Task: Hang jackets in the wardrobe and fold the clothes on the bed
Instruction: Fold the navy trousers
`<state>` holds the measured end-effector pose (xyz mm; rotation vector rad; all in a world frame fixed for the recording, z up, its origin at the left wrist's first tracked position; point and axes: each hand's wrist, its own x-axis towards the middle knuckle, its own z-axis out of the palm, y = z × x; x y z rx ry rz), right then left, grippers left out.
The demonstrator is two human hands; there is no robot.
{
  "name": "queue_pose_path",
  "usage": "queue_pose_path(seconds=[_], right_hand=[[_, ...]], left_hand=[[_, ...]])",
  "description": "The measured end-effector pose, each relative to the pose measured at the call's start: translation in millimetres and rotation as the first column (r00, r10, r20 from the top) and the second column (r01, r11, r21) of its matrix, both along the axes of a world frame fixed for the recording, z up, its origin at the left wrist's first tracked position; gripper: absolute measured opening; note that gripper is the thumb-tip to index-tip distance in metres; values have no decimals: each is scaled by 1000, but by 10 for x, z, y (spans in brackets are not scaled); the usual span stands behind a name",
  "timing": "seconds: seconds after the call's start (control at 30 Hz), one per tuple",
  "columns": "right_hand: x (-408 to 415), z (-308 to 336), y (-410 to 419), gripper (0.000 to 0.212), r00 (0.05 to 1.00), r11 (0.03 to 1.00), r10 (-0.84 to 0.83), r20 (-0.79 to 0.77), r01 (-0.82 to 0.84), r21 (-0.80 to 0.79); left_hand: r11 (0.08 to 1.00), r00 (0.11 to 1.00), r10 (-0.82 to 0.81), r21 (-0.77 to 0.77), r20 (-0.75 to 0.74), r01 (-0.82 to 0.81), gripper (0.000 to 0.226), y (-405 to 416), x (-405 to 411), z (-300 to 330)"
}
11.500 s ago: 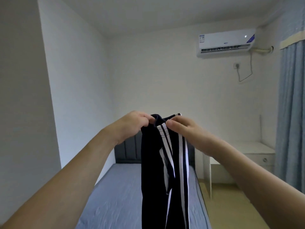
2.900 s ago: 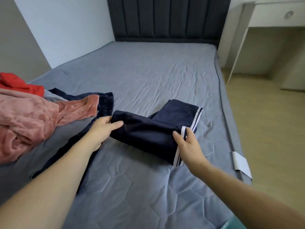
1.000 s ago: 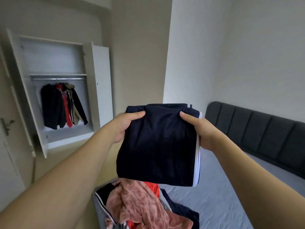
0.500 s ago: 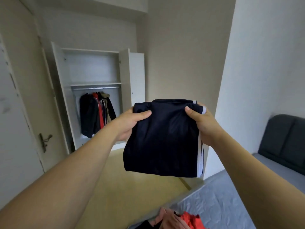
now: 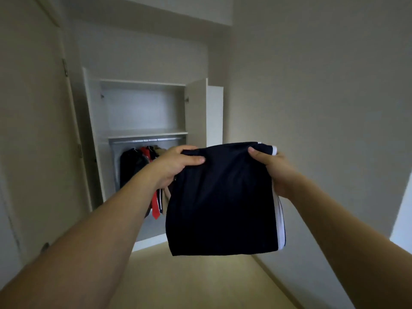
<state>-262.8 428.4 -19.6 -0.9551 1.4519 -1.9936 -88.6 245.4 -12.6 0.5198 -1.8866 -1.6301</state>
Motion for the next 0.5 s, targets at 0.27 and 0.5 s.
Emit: queue_pose_path(seconds=[0.27,0.5], right_hand=[[-780,-61,-2409,33,1000,1000,-6,-10,6,-15],[-1394,132,-4681,32,998,998,61,1,-61,-5]], left_hand=[[997,1000,-15,75,5,15,60,-2526,-842,-143],[998,999,6,56,54,-9,75,-4622,-1337,-11]])
